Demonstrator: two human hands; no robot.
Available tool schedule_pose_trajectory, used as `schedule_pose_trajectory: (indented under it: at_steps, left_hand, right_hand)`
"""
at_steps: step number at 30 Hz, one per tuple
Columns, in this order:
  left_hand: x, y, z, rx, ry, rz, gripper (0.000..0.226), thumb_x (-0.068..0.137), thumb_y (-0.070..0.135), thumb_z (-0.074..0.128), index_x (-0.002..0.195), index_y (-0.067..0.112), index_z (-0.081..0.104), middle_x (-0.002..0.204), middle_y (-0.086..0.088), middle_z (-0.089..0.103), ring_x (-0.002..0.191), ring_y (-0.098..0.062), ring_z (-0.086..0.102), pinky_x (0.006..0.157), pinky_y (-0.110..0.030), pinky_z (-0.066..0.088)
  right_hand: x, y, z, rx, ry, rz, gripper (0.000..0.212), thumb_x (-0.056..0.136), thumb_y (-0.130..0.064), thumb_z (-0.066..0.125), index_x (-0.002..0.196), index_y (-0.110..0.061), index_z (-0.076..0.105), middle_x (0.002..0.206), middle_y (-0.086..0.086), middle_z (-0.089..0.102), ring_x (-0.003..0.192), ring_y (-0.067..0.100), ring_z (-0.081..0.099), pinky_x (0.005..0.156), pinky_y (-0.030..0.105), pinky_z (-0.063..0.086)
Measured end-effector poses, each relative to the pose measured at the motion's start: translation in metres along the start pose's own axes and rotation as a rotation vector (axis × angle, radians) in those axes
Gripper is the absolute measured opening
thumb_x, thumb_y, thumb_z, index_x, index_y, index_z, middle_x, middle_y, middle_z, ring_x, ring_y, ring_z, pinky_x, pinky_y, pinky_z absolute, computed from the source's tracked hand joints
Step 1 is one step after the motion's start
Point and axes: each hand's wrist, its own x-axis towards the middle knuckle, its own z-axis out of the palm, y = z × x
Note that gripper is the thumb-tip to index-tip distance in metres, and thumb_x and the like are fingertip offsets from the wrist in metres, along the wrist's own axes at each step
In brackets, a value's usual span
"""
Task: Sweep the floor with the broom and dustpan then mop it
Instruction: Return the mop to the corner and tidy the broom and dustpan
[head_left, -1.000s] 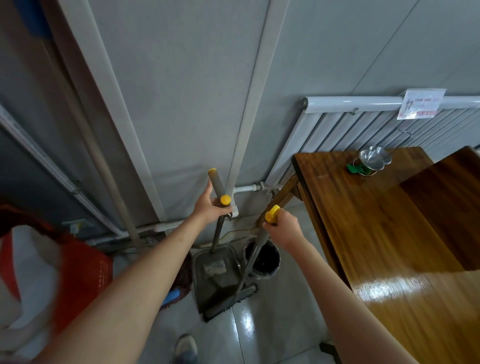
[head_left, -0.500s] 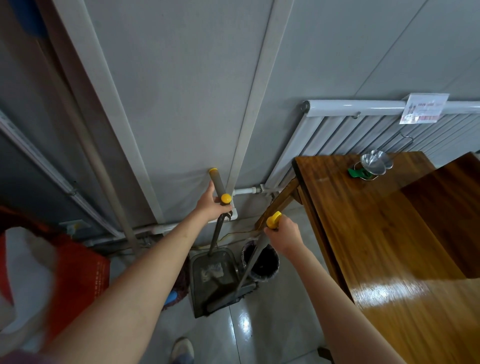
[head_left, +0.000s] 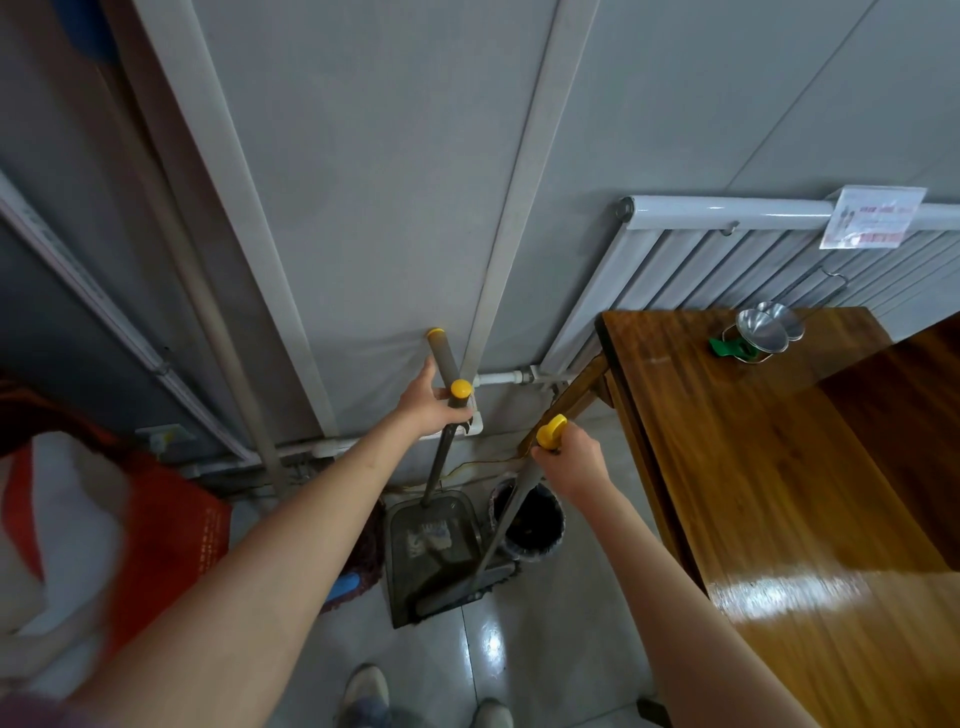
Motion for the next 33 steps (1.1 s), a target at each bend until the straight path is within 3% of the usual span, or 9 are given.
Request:
schedule_pose_trajectory:
  at_steps: [6,11,16,20,23,25,30,33]
  left_hand:
    - [-0.024,-0.006,-0.004,0.057,0.101,-0.045,0.107,0.074,0.012,0.08,0.153,0.016,0.007,0.132,-0.013,0.057,0.124,-0.026,0.051,0.107,-0.036,0.038]
    - [-0.051,-0.009,-0.002,0.075,0.268,0.012,0.1,0.075,0.01,0.079,0.152,0.017,0.016,0.126,-0.012,0.06,0.121,-0.024,0.053,0.093,-0.024,0.039]
    - [-0.077,-0.025,0.007,0.114,0.368,0.033,0.097,0.075,0.014,0.08,0.151,0.02,0.021,0.121,-0.007,0.062,0.114,-0.027,0.058,0.094,-0.034,0.048]
    - [-0.094,-0.033,0.01,0.152,0.424,0.047,0.092,0.074,0.016,0.08,0.149,0.021,0.029,0.116,-0.006,0.064,0.108,-0.023,0.061,0.098,-0.032,0.046]
    - [-0.102,-0.036,0.003,0.187,0.439,0.06,0.087,0.073,0.015,0.079,0.147,0.019,0.034,0.115,-0.007,0.066,0.108,-0.023,0.061,0.098,-0.031,0.045]
    - [-0.106,-0.039,-0.003,0.183,0.448,0.06,0.085,0.074,0.015,0.079,0.146,0.019,0.036,0.115,-0.006,0.065,0.107,-0.023,0.061,0.096,-0.031,0.046]
    - [-0.115,-0.053,-0.013,0.153,0.441,0.041,0.078,0.076,0.014,0.076,0.144,0.016,0.038,0.115,-0.006,0.066,0.1,-0.024,0.063,0.086,-0.027,0.047]
    - [-0.119,-0.062,-0.016,0.228,0.41,0.025,0.076,0.077,0.016,0.076,0.144,0.018,0.039,0.119,-0.005,0.065,0.107,-0.024,0.061,0.089,-0.028,0.047]
  right_hand:
    - [-0.004,0.006,-0.006,0.007,-0.047,-0.071,0.024,0.092,-0.02,0.061,0.106,-0.002,0.054,0.091,0.006,0.054,0.089,0.024,0.057,0.071,0.028,0.04]
    - [-0.008,0.006,-0.012,0.01,-0.087,-0.165,0.016,0.092,-0.02,0.059,0.094,-0.006,0.052,0.087,0.007,0.057,0.084,0.025,0.058,0.069,0.03,0.043]
    - [-0.013,-0.007,-0.022,-0.012,-0.122,-0.257,0.017,0.093,-0.024,0.057,0.089,-0.01,0.049,0.086,0.005,0.054,0.081,0.019,0.052,0.07,0.028,0.037]
    - [-0.013,-0.024,-0.023,-0.017,-0.134,-0.278,0.025,0.093,-0.025,0.058,0.073,-0.014,0.044,0.086,0.009,0.057,0.083,0.024,0.053,0.067,0.027,0.033]
    - [-0.011,-0.03,-0.015,-0.013,-0.14,-0.269,0.02,0.093,-0.026,0.059,0.091,-0.007,0.053,0.098,0.014,0.063,0.095,0.029,0.058,0.069,0.027,0.033]
    - [-0.007,-0.033,-0.007,-0.011,-0.153,-0.256,0.027,0.093,-0.028,0.059,0.101,-0.002,0.057,0.104,0.017,0.065,0.101,0.032,0.059,0.07,0.028,0.036]
    - [0.005,-0.053,0.006,-0.059,-0.134,-0.285,0.034,0.091,-0.032,0.061,0.105,-0.001,0.06,0.106,0.018,0.066,0.103,0.035,0.06,0.075,0.035,0.042]
    - [0.011,-0.062,0.012,-0.061,-0.12,-0.287,0.032,0.09,-0.032,0.063,0.103,-0.003,0.061,0.104,0.017,0.066,0.101,0.035,0.06,0.074,0.034,0.043]
